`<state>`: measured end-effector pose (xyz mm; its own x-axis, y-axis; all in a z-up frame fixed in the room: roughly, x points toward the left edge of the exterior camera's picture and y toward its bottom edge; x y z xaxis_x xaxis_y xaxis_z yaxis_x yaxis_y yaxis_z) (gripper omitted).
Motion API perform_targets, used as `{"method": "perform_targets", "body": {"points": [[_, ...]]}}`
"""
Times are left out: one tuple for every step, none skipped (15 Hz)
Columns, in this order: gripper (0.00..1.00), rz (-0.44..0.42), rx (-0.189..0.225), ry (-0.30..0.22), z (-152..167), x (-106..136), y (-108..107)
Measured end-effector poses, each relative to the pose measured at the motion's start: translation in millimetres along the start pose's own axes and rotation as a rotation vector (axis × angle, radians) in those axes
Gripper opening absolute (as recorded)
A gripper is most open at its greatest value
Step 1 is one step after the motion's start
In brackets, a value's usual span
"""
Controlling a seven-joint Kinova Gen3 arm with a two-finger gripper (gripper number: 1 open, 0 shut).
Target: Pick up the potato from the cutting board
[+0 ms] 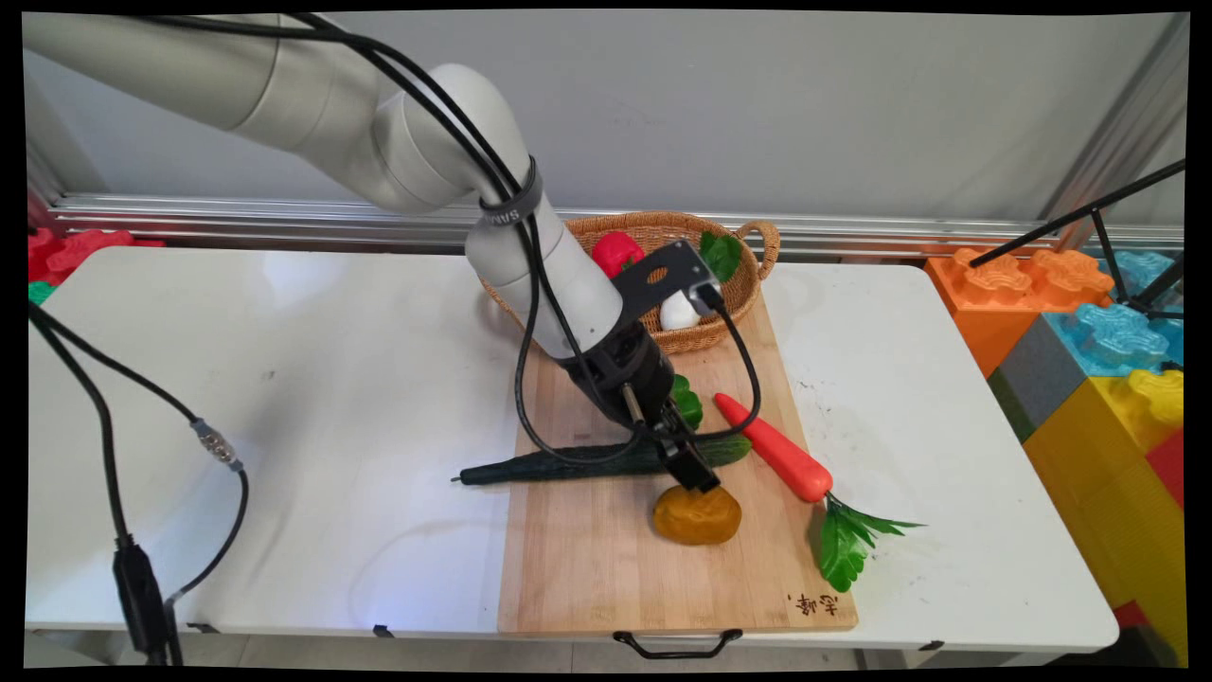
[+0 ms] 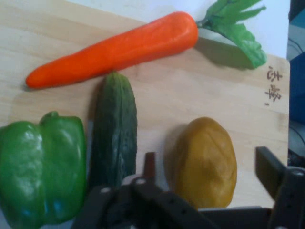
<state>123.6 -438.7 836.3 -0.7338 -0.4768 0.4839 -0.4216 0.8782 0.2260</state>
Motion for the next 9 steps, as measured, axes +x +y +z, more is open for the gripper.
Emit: {"method": "perform_targets", "body": {"points": [[1.00, 0.004, 0.005, -0.006, 1.5, -1.1, 3.0], [1.00, 0.008, 0.009, -0.012, 3.5, -2.6, 5.5], [1.00, 0.009, 0.015, -0.017, 6.9, -4.8, 8.3], [1.00, 0.011, 0.021, -0.022, 11.7, -6.9, 11.5], [1.00, 0.012, 0.023, -0.025, 16.1, -8.2, 14.0], [1.00, 0.013, 0.026, -0.026, 20.9, -8.8, 16.4], [1.00, 0.015, 0.028, -0.026, 27.1, -9.1, 19.2], [1.00, 0.017, 0.030, -0.025, 33.1, -9.2, 21.6], [1.00, 0.019, 0.033, -0.024, 38.1, -9.1, 23.5]]}}
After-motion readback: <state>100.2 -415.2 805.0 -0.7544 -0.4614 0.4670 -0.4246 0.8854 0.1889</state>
